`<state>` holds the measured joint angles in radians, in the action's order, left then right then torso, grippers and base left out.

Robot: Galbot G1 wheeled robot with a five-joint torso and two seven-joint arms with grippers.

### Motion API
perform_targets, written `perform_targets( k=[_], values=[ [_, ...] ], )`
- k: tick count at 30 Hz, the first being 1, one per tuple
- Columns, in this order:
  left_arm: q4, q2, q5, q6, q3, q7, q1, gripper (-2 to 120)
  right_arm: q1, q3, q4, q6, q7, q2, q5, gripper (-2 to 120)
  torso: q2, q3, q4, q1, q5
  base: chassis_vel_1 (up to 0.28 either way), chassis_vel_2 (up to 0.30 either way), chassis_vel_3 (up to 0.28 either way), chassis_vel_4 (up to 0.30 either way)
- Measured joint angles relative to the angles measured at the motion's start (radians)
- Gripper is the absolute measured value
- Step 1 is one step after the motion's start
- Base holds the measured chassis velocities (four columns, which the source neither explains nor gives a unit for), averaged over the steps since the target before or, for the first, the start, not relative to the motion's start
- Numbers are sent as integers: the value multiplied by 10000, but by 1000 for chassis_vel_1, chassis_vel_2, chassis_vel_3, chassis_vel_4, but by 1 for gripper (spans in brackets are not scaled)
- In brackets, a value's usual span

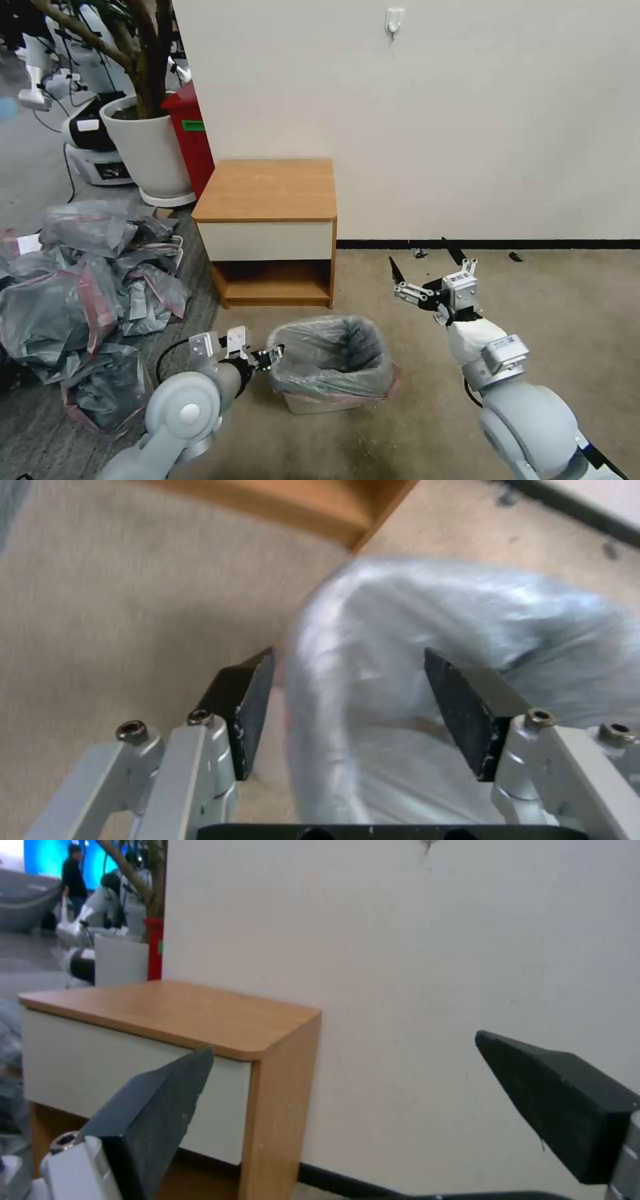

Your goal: Pick up the garbage bag from the table and place it over the trash can.

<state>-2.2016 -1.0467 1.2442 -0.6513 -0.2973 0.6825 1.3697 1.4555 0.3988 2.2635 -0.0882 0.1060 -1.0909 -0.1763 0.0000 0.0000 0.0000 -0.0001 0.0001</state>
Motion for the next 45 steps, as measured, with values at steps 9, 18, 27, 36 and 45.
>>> perform_targets(
  k=[9, 18, 27, 36, 45],
  values=[
    [-857, -645, -6052, 3619, -1644, -3930, 2035, 85, 543, 809, 38, 971, -444, -465, -766, 100, 0, 0, 2, 0, -2, 0, 0, 0, 0],
    [-273, -2743, -9265, 7252, -3388, -6000, 3110, 100, 682, 1315, -495, 585, -1249, -1486, -247, 100, 0, -1, 1, 0, 1, 0, 0, 0, 0],
    [1054, -3940, -10087, 8937, -3714, -6694, 3224, 100, 676, 1546, -1078, 270, -2513, -2172, 681, 100, 0, -1, 1, 0, -1, 0, 0, 0, 0],
    [1564, -4411, -10673, 9455, -3701, -6934, 3218, 100, 1054, 1742, -938, -173, -2800, -2597, 1366, 100, -1, -1, 0, 0, -1, 0, 0, 0, 0],
    [1638, -4260, -10668, 9306, -3551, -6870, 3289, 100, 1138, 1522, -822, -642, -1834, -2807, 1597, 100, 0, -1, 0, 0, 0, 0, 0, 0, 0]
  ],
)
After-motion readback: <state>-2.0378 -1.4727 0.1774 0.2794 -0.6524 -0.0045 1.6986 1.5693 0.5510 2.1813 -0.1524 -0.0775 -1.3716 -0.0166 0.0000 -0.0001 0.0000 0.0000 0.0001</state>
